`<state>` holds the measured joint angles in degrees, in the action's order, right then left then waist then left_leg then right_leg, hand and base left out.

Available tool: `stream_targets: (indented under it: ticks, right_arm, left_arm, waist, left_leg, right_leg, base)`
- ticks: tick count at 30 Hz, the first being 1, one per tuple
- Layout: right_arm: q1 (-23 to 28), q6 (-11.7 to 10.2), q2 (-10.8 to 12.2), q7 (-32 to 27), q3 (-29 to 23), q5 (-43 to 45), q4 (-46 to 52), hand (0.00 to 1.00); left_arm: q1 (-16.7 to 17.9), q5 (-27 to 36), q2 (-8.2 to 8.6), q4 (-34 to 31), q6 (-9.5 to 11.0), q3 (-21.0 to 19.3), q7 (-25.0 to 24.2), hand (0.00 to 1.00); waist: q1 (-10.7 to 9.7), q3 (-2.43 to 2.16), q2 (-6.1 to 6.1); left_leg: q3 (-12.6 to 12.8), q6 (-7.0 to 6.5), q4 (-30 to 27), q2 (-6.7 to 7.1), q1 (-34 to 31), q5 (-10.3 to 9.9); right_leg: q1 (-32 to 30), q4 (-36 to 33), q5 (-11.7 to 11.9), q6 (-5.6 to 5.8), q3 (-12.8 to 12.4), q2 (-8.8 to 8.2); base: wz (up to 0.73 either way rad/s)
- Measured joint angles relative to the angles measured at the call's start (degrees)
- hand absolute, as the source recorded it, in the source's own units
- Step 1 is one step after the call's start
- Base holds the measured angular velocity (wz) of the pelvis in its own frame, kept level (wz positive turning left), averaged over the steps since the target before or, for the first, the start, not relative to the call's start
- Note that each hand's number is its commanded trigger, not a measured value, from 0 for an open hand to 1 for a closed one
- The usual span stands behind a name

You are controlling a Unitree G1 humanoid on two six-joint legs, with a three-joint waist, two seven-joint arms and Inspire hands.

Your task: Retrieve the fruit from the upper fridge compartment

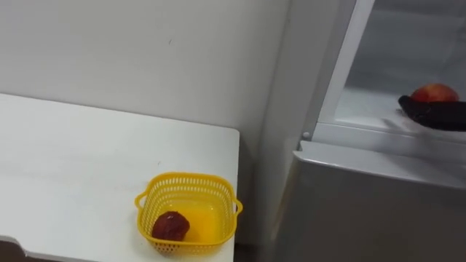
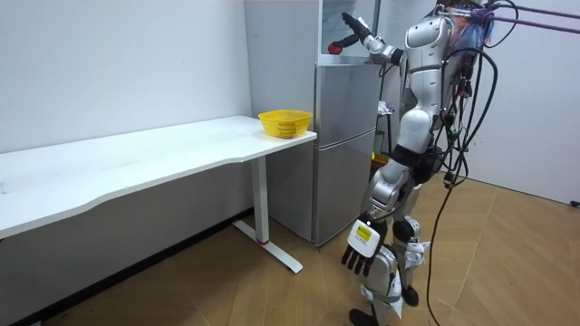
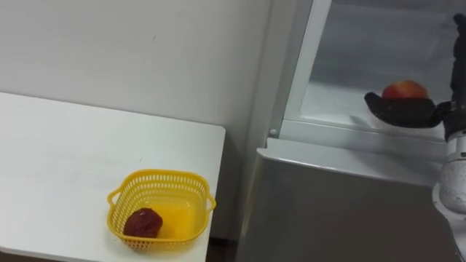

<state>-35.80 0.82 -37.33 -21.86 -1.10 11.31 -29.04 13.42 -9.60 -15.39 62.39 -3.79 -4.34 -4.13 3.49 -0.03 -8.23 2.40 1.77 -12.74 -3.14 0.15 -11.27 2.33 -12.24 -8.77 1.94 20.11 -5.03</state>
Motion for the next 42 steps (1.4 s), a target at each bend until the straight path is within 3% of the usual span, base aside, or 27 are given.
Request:
stream_targets:
  ticks: [13,16,21,26,38,42]
  right_arm:
    - [-0.23,1.74,-0.26,4.45,-0.02,-1.1,-3.07,0.0]
    - [-0.25,1.75,-0.26,4.57,-0.03,-1.32,-4.0,0.0]
    - [-0.26,1.82,-0.35,5.44,-0.04,-1.52,-4.16,0.0]
    - [-0.3,1.79,-1.49,7.75,-0.11,-1.55,-4.76,0.0]
    - [-5.01,1.84,-3.47,13.98,2.2,-7.51,-12.71,0.0]
    - [-5.49,2.49,-3.48,16.69,2.21,-11.52,-13.41,0.0]
  left_arm:
    - [-0.15,-0.05,-0.98,-0.46,-1.3,-0.02,-1.21,0.0]
    - [-0.1,-0.06,-1.04,-0.46,-2.27,-0.01,-1.39,0.0]
    - [0.13,-0.08,-1.04,-0.46,-3.59,-0.07,-1.53,0.0]
    - [0.19,-0.1,-1.01,-0.46,-3.84,-1.01,-1.39,0.0]
    - [-0.18,-0.15,-1.03,-1.74,-3.76,-1.16,-0.81,0.0]
    - [-0.58,-0.08,-1.2,-2.51,-3.7,-1.21,0.1,0.0]
  waist:
    - [0.15,-0.27,-0.16]
    - [0.29,-0.3,0.39]
    - [0.43,-0.78,1.37]
    - [0.95,-0.62,1.6]
    - [0.78,-0.23,-0.44]
    - [0.47,-0.21,-0.41]
  left_leg:
    - [-0.07,0.01,-0.12,-0.01,-0.46,0.01]
    - [-0.08,0.01,0.0,-0.01,-0.48,0.01]
    - [-0.09,0.01,0.03,-0.01,-0.46,0.01]
    - [-0.1,0.06,0.04,-0.01,-0.54,0.04]
    - [-0.13,0.06,-0.01,-0.01,-0.6,0.05]
    - [-0.12,0.07,-0.02,-0.07,-0.65,0.05]
  right_leg:
    - [-0.27,0.41,0.05,-0.07,0.48,0.04]
    - [-0.31,0.41,0.08,-0.12,0.47,0.05]
    - [-0.27,0.36,0.08,-0.13,0.42,0.04]
    - [-0.37,0.3,0.08,-0.13,0.35,0.04]
    - [-0.28,0.45,0.03,-0.21,0.4,0.04]
    - [-0.29,0.37,0.03,-0.21,0.44,0.06]
  base:
    - [0.01]
    - [0.0]
    - [0.0]
    - [0.0]
    - [0.0]
    - [0.0]
